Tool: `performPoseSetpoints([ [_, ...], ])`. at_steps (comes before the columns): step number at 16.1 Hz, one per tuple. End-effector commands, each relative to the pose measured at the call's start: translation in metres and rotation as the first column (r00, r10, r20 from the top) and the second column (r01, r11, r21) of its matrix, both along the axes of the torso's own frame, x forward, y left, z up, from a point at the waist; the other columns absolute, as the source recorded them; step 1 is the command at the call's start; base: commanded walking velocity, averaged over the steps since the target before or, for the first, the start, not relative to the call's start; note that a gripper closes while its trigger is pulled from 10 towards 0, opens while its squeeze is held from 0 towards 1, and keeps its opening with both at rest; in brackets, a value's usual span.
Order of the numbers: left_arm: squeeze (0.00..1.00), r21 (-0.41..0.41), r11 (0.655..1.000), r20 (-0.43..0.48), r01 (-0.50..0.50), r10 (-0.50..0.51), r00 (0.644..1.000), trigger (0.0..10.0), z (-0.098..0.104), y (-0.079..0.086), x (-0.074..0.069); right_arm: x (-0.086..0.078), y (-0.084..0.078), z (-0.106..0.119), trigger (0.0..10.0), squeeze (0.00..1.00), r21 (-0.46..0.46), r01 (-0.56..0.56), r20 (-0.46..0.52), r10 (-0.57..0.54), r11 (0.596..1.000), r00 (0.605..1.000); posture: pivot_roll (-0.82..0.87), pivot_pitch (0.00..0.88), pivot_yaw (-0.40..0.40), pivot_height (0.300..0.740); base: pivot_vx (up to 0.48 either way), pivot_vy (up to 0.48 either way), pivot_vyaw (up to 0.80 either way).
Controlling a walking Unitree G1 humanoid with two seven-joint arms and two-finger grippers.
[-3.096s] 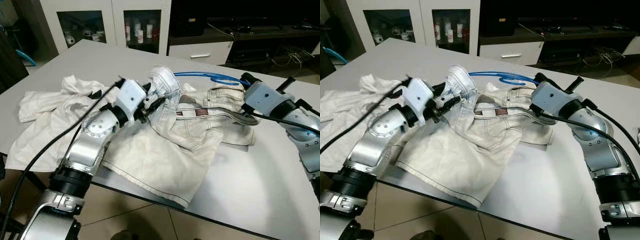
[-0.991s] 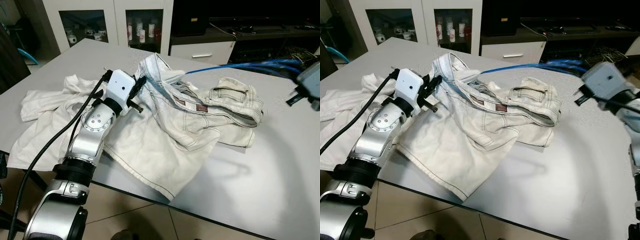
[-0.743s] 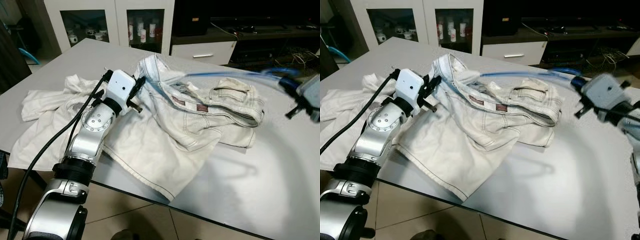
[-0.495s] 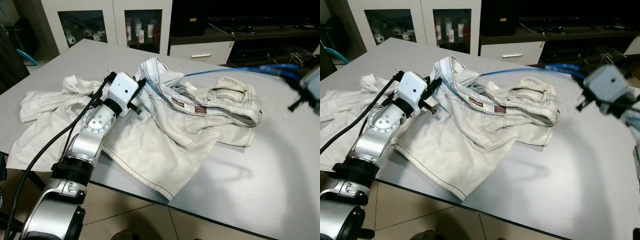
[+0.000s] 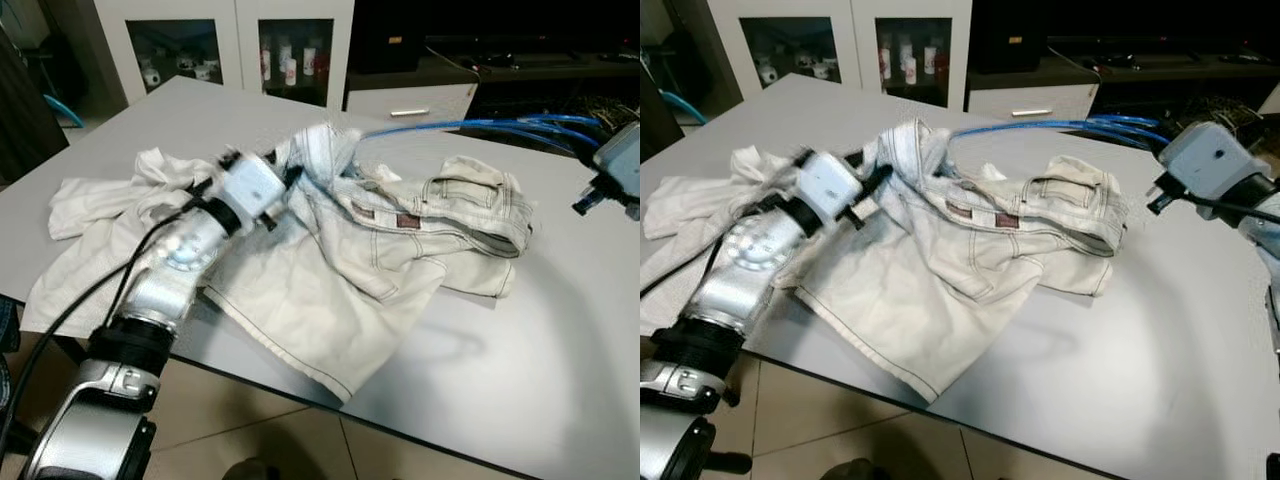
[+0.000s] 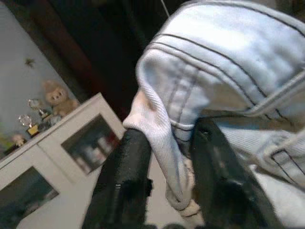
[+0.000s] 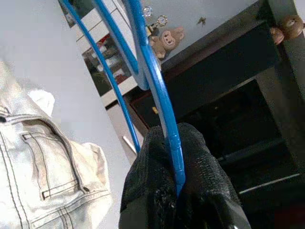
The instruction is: Hang hanger
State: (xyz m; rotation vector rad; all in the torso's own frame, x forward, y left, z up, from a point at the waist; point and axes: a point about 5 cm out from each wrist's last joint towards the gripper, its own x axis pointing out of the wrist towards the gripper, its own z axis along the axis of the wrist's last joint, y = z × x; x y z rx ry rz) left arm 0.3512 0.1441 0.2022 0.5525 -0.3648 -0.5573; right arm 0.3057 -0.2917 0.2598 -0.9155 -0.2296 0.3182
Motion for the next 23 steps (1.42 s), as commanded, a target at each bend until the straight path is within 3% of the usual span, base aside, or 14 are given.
performPoseSetpoints([
  [1, 1.00, -0.060, 0.997, 0.034, 0.053, -0.051, 0.998, 10.0, 0.011, 0.002, -0.004, -0.001, 0.000, 0.007, 10.0, 0.00, -0.003, 0.002, 0.032, -0.002, 1.000, 0.999, 0.05, 0.000, -0.030, 0.723, 0.000, 0.000, 0.00],
  [2, 1.00, -0.076, 0.994, 0.033, 0.085, -0.083, 0.996, 10.0, 0.012, 0.001, -0.006, -0.001, 0.000, 0.006, 10.0, 0.00, -0.002, 0.003, 0.031, -0.003, 1.000, 1.000, 0.05, 0.000, -0.030, 0.723, 0.000, 0.000, 0.00],
  [3, 1.00, -0.200, 0.972, -0.003, 0.124, -0.128, 0.992, 10.0, 0.018, 0.003, -0.008, 0.000, 0.001, 0.003, 10.0, 0.00, 0.001, 0.004, 0.022, -0.004, 1.000, 1.000, 0.05, 0.000, -0.030, 0.723, 0.000, 0.000, 0.00],
  [4, 0.00, -0.262, 0.952, -0.040, 0.158, -0.174, 0.984, 10.0, 0.019, 0.004, -0.009, 0.000, 0.001, 0.001, 10.0, 0.00, -0.001, 0.006, 0.019, -0.006, 1.000, 1.000, 0.05, 0.000, -0.030, 0.723, 0.000, 0.000, 0.00],
  [7, 0.00, -0.360, 0.896, -0.108, 0.259, -0.315, 0.943, 10.0, 0.022, 0.011, -0.016, 0.001, 0.002, -0.004, 10.0, 0.00, -0.014, -0.002, -0.006, 0.002, 1.000, 1.000, 0.05, 0.000, -0.032, 0.723, 0.000, 0.000, 0.00],
  [8, 0.00, -0.347, 0.894, -0.160, 0.282, -0.353, 0.922, 10.0, 0.017, 0.011, -0.019, 0.002, 0.002, -0.006, 10.0, 0.00, -0.032, 0.005, -0.009, -0.005, 0.999, 1.000, 0.05, 0.000, -0.031, 0.723, 0.000, 0.000, 0.00],
  [10, 0.00, -0.193, 0.948, -0.224, 0.254, -0.294, 0.929, 10.0, 0.002, 0.016, -0.017, 0.004, 0.001, -0.006, 10.0, 0.00, -0.086, 0.039, 0.009, -0.038, 0.996, 0.999, 0.05, 0.000, -0.029, 0.723, 0.000, 0.000, 0.00],
  [11, 0.00, -0.137, 0.970, -0.231, 0.203, -0.230, 0.945, 10.0, -0.002, 0.020, -0.012, 0.004, 0.001, -0.007, 10.0, 0.00, -0.156, 0.045, 0.012, -0.044, 0.987, 0.999, 0.05, 0.000, -0.029, 0.723, 0.000, 0.000, 0.00],
  [15, 0.00, -0.179, 0.968, -0.179, 0.178, -0.210, 0.961, 10.0, 0.012, 0.016, -0.006, -0.005, 0.026, -0.001, 10.0, 0.00, -0.180, -0.107, 0.049, 0.118, 0.978, 0.992, 0.05, 0.000, -0.027, 0.723, 0.000, 0.000, 0.00],
  [18, 0.00, -0.196, 0.965, -0.111, 0.174, -0.198, 0.974, 10.0, 0.021, 0.012, -0.001, -0.006, 0.039, 0.002, 10.0, 0.00, -0.264, -0.136, 0.084, 0.163, 0.955, 0.983, 0.04, 0.000, -0.023, 0.723, 0.000, 0.000, 0.00],
  [19, 0.00, -0.230, 0.955, -0.053, 0.187, -0.204, 0.977, 10.0, 0.037, 0.010, 0.002, -0.008, 0.046, 0.001, 10.0, 0.00, -0.303, -0.157, 0.083, 0.191, 0.940, 0.978, 0.04, 0.000, -0.020, 0.723, 0.000, 0.000, 0.00],
  [23, 0.00, -0.230, 0.952, -0.016, 0.203, -0.212, 0.977, 10.0, 0.047, 0.007, 0.006, -0.012, 0.056, 0.008, 10.0, 0.00, -0.311, -0.180, 0.119, 0.226, 0.933, 0.967, 0.04, 0.000, -0.013, 0.723, 0.000, 0.000, 0.00],
])
